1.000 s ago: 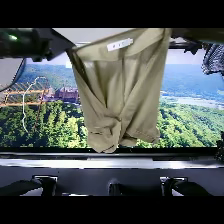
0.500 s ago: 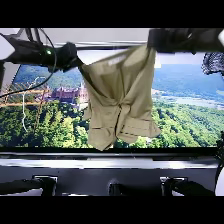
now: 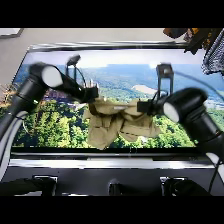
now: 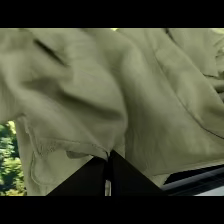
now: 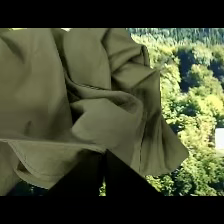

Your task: Fold the clothes and pants, and hang the long-sleeved shirts on hangers.

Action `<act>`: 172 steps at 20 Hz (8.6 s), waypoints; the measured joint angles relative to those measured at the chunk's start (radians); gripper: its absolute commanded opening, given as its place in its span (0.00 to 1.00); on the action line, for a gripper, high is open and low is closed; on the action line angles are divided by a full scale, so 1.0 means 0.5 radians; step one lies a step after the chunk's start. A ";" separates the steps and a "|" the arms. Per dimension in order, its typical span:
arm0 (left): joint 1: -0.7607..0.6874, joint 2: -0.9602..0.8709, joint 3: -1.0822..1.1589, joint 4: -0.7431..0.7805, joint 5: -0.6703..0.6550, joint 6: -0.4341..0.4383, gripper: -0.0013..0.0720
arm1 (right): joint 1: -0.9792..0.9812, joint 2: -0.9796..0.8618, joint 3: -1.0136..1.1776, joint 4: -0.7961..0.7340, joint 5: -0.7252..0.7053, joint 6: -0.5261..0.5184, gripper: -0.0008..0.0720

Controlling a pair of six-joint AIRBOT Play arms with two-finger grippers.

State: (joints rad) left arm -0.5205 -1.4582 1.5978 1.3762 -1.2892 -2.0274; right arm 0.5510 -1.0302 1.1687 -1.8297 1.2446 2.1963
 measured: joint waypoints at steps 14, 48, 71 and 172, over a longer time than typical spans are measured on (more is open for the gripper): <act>-0.047 0.027 0.108 0.195 0.372 -0.069 0.04 | 0.015 0.010 0.175 -0.139 -0.320 0.082 0.05; -0.123 -0.171 -0.058 0.446 0.522 -0.314 0.05 | 0.014 -0.085 -0.070 -0.388 -0.397 0.400 0.05; -0.077 -0.410 0.169 0.665 0.653 -0.546 0.05 | 0.023 -0.326 0.091 -0.855 -0.476 0.594 0.05; 0.325 1.904 -1.751 -0.153 0.211 1.713 0.04 | 0.127 -0.343 0.023 -0.513 0.000 0.595 0.05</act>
State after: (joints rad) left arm -0.3580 -0.5060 0.7223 1.2995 -1.1839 -1.1709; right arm 0.6147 -1.2015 1.1801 -2.0865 1.2446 2.4939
